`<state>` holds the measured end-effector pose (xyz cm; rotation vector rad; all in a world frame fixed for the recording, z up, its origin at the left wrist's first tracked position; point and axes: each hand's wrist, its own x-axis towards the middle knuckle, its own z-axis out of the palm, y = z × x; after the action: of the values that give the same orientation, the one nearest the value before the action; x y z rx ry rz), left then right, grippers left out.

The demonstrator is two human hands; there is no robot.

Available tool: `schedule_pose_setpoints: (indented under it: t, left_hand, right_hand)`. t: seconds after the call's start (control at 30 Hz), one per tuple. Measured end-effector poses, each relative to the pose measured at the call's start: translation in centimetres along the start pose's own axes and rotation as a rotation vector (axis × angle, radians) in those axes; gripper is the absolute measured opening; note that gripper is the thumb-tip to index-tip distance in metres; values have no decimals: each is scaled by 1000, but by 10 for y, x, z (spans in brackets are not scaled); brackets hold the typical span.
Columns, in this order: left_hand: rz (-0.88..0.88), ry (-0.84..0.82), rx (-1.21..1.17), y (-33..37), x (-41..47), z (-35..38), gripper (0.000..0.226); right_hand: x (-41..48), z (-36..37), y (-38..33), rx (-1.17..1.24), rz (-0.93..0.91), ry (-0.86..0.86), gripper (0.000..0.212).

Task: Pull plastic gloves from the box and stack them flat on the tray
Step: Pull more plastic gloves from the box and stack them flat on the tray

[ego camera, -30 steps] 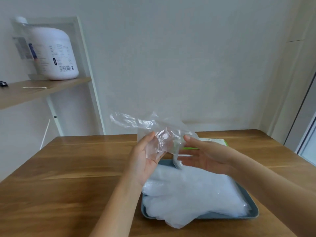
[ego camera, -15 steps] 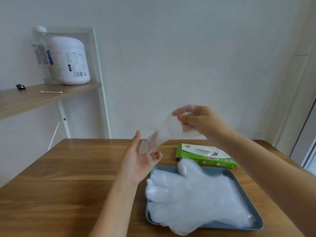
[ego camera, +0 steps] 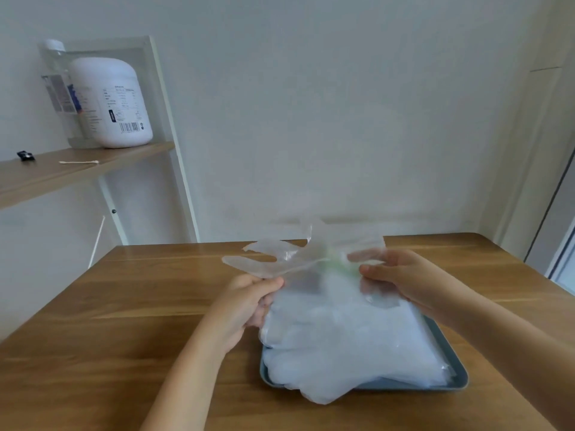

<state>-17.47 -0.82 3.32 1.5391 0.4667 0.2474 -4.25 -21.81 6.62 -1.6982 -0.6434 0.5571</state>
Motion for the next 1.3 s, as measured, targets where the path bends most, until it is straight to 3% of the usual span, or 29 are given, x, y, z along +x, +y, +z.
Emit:
schedule_pose_setpoints:
  t: [0.13,0.37,0.47,0.6,0.73,0.87,0.97,1.07,1.13,1.2,1.23,1.3]
  left_hand:
    - [-76,-35,306,-9,3,12,21]
    - [-196,-98,526,-15,7,19,23]
    - [-224,-49,649,-6,3,12,27]
    - [-103,143,862,16,-5,1,36]
    - [218,321,877,25,-12,20,24]
    - [395,90,865,7,0,64,12]
    - [433,-203,1048,-20,18,87,44]
    - [388,-387,1207,-44,30,91,69]
    - [368,-435,1269,-57,33,87,76]
    - [368,-436,1302,-63,34,85,80]
    - [368,-438,1318,-63,35,85,83]
    - [352,-447,1331,-63,35,86,89]
  right_hand:
    - [-7,-10,26,-53,73,56,20]
    - [-17,-19,62,-411,151,85,22]
    - [-18,-20,68,-479,183,85,27]
    - [-16,-21,71,-420,242,84,30]
    - [-15,-24,72,-394,265,84,30]
    - [-16,-24,73,-406,270,80,30]
    - [-16,-23,73,-405,271,88,30]
    - [-19,-27,71,-475,251,110,32]
    - [-23,-31,70,-664,164,199,40]
    - [-26,-34,66,-931,-37,321,49]
    - [-26,-33,63,-1021,-150,313,51]
    - [-24,-28,56,-1108,-270,83,51]
